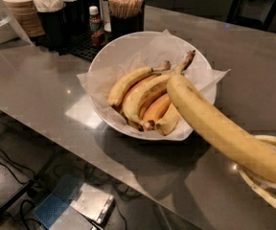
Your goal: Pick banana from white bowl
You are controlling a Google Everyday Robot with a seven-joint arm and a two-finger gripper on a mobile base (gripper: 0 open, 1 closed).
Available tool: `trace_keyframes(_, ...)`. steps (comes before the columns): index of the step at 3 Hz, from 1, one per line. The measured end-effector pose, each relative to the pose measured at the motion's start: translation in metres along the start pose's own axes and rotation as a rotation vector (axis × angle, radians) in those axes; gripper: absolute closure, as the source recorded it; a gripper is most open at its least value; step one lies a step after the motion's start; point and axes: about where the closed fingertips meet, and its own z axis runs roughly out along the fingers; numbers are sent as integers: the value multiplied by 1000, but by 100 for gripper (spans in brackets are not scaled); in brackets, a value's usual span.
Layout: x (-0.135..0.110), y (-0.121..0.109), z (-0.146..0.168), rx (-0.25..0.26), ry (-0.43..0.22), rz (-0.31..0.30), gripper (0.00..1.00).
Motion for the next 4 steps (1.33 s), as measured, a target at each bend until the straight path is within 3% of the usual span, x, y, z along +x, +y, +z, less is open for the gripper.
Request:
trace_keyframes(1,-24,3,24,-61,-54,-67,100)
trace_keyframes(3,-91,7,91,-200,-226,-194,100)
trace_keyframes(4,-96,9,94,-210,-237,-202,100)
